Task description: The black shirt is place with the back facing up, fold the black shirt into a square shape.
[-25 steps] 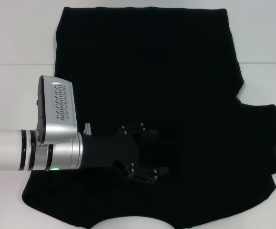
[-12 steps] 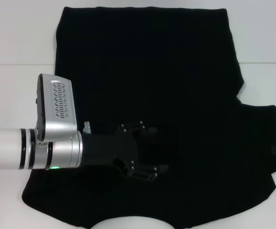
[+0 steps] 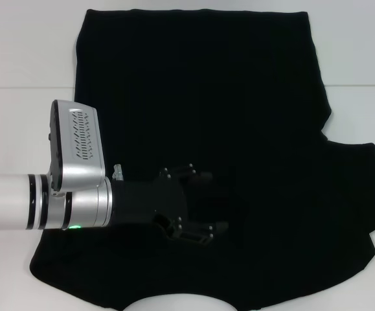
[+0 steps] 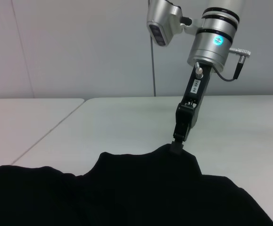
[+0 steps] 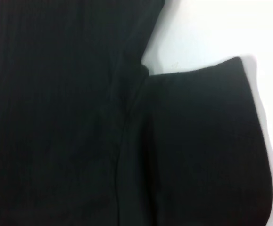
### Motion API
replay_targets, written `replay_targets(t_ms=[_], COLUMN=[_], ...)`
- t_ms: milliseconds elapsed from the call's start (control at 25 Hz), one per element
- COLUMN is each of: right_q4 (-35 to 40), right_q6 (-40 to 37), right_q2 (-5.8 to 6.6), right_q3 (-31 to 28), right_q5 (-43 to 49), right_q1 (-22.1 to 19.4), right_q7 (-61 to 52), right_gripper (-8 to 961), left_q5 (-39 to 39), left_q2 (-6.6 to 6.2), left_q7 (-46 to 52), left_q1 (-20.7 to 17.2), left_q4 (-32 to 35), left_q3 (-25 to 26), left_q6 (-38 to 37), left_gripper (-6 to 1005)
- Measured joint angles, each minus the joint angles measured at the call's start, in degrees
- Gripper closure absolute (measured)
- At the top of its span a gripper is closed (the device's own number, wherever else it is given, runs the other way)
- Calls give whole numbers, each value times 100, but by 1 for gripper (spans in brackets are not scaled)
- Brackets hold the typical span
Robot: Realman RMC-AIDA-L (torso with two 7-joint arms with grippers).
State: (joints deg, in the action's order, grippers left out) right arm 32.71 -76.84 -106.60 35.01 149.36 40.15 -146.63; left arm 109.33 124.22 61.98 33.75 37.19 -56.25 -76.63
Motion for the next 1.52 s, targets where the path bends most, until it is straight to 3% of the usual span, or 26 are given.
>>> replay_targets(t_ms=[40,240,1040,1520], right_q4=[19,297,1041,1102], right_q6=[25,192,158,-528], right_q2=[0,-12,-55,-367], right_q3=[0,-2,38,291], right_q5=[1,-4,-94,-249], right_q1=[0,-57,173,820], right_q7=[1,11,349,906], right_gripper=[893,948,949,949], left_q5=[0,-2,-154,-159], left_q2=[2,6,15,-3], left_q7=[3,69,156,310], left_q1=[0,0,0,17], left_q4=[-2,1,-11,17], left_q3=[0,0,-1,52], left_q6=[1,17,158,190], left_gripper=[77,81,97,107])
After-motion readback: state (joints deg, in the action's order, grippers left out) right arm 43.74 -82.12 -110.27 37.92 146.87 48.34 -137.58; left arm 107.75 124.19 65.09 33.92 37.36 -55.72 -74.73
